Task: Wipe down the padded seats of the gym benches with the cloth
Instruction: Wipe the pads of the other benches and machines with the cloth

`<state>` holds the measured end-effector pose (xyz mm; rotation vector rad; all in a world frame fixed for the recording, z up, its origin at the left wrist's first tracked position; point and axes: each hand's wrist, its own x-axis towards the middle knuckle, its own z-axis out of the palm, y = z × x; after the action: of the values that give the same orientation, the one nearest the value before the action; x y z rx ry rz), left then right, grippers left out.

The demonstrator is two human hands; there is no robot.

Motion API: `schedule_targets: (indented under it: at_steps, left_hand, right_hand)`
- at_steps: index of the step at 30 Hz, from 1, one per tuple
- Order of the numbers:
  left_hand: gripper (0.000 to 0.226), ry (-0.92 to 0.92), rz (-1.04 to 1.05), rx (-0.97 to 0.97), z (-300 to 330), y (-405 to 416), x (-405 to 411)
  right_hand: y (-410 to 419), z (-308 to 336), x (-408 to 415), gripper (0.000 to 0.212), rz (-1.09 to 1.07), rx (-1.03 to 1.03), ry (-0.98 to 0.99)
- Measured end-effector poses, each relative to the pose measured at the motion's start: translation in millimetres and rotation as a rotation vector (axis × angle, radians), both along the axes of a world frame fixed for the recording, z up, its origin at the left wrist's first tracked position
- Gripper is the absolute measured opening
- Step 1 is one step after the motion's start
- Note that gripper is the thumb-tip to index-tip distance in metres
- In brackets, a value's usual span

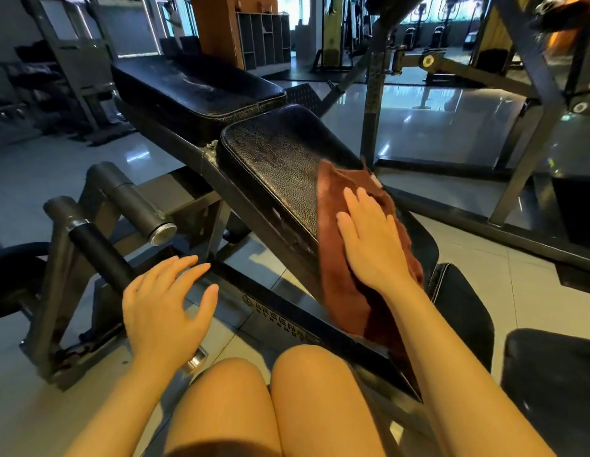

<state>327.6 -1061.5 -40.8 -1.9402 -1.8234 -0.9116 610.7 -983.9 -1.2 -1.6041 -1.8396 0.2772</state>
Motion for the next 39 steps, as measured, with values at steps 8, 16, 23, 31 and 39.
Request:
schedule_targets:
  at_steps: [8,16,23,31,39]
  left_hand:
    - [0.051,-0.007,0.007,0.005,2.6,-0.6,5.8]
    - [0.048,-0.016,0.028,0.009,1.8,-0.1,6.4]
    - [0.046,-0.02,0.043,-0.015,2.0,1.8,4.5]
    - [0.045,-0.031,-0.027,-0.007,0.2,-3.1,1.1]
    - [0.039,-0.039,-0.169,0.075,-11.0,-10.5,-3.6]
  right_hand:
    - [-36.3,-43.4,45.1,0.053,-0.27,-0.211,0.038]
    - [4.6,25.2,-43.7,0.053,0.077,0.04,-0.136]
    - [78.5,87.7,-102.7,0.054,0.272,0.151,-0.111]
    - [80.7,73.0,-74.9,0.059,0.097,0.046,-0.058]
    - [35.0,10.8,5.1,0.056,-0.164,-0.11,-0.056]
